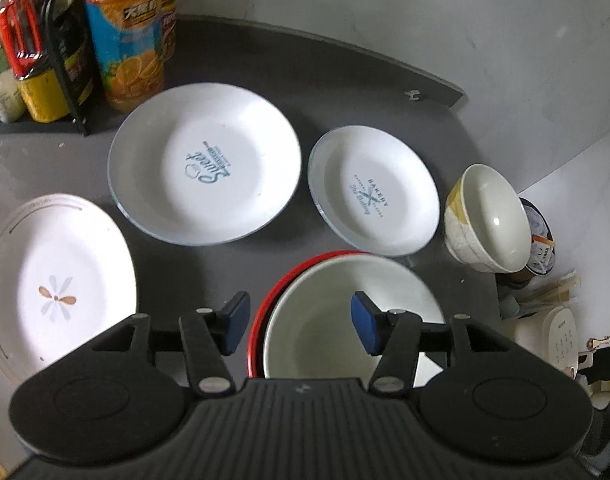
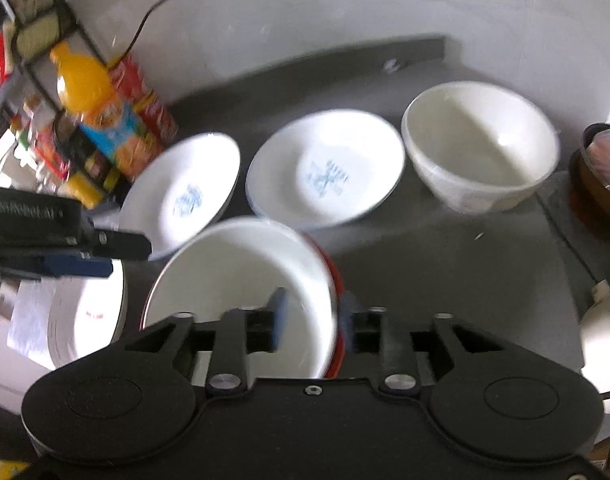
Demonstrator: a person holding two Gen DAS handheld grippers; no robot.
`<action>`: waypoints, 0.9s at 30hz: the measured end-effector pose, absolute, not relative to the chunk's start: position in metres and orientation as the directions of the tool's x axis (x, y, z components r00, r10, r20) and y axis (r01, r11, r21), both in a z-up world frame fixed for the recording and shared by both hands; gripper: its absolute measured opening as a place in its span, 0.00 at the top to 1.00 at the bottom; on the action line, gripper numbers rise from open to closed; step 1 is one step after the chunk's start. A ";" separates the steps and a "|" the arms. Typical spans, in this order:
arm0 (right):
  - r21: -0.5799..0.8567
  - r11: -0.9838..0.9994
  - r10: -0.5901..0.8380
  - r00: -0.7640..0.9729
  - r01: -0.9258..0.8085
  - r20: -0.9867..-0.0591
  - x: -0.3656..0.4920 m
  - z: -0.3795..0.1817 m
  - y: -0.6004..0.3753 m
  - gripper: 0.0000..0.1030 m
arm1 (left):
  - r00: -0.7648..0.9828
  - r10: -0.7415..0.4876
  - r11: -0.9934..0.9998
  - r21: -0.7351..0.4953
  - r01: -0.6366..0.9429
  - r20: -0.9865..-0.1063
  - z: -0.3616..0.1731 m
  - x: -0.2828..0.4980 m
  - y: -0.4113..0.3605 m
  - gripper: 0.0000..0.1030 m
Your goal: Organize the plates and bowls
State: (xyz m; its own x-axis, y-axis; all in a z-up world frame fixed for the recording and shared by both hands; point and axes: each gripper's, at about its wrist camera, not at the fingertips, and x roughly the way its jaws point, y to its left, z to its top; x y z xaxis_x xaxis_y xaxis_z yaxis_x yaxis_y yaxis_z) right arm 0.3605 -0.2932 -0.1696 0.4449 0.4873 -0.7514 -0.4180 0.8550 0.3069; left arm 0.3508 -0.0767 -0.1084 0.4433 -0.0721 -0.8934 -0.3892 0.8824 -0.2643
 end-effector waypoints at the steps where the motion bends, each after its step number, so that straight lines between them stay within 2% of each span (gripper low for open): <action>1: 0.314 0.853 0.494 0.449 -0.417 -0.745 0.362 -0.167 -0.297 0.68 | 0.446 -0.072 0.884 -0.264 -0.386 -0.892 -0.108 0.352 -0.079 0.46; 11: 0.360 0.869 0.492 0.518 -0.340 -0.700 0.390 -0.156 -0.346 0.68 | 0.471 -0.075 0.907 -0.256 -0.334 -0.879 -0.101 0.381 -0.117 0.42; 16: 0.342 0.888 0.459 0.560 -0.307 -0.690 0.401 -0.158 -0.370 0.61 | 0.478 -0.081 0.919 -0.252 -0.305 -0.875 -0.103 0.400 -0.137 0.42; 27: 0.369 0.908 0.409 0.619 -0.199 -0.670 0.437 -0.175 -0.412 0.61 | 0.483 -0.077 0.946 -0.218 -0.242 -0.872 -0.121 0.440 -0.180 0.42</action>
